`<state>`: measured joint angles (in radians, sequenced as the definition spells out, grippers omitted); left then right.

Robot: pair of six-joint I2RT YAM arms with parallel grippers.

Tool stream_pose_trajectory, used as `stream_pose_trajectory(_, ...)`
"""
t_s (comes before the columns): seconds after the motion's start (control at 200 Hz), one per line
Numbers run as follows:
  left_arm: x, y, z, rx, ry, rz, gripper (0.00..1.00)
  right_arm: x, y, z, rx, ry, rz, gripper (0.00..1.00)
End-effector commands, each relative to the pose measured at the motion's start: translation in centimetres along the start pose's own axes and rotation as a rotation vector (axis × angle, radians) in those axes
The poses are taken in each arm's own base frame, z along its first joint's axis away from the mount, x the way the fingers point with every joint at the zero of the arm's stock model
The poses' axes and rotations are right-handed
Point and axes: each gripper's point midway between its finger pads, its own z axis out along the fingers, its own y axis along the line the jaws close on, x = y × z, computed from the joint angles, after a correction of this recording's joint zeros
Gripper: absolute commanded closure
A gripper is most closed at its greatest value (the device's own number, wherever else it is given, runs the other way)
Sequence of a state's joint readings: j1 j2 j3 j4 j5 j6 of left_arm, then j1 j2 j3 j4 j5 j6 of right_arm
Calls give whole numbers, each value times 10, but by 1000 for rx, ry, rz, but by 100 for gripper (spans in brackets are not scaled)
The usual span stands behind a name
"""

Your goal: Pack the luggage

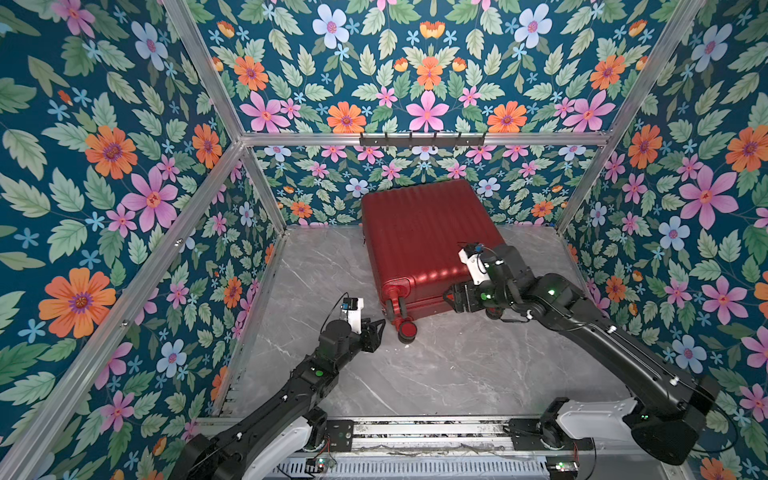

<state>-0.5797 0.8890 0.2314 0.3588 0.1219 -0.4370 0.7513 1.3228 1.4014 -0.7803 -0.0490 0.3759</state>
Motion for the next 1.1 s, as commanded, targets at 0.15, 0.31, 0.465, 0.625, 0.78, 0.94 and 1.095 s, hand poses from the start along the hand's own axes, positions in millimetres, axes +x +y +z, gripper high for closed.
stream_pose_trajectory(0.15,-14,-12,10,49,-105,108,47,12,60,29,-115,100,13,14)
stream_pose_trajectory(0.31,-11,-3,11,25,-146,116,48,15,75,41,-120,135,8,14)
stream_pose_trajectory(0.465,-9,3,10,13,-190,120,48,18,84,48,-164,158,34,15)
stream_pose_trajectory(0.625,-10,0,15,49,-211,121,52,18,88,54,-178,173,49,16)
stream_pose_trajectory(0.78,-13,-2,19,87,-229,123,55,19,96,57,-208,195,61,16)
stream_pose_trajectory(0.94,-13,8,23,81,-236,114,61,20,101,63,-209,209,68,16)
stream_pose_trajectory(1.095,-15,8,24,122,-249,106,67,20,106,67,-209,220,63,16)
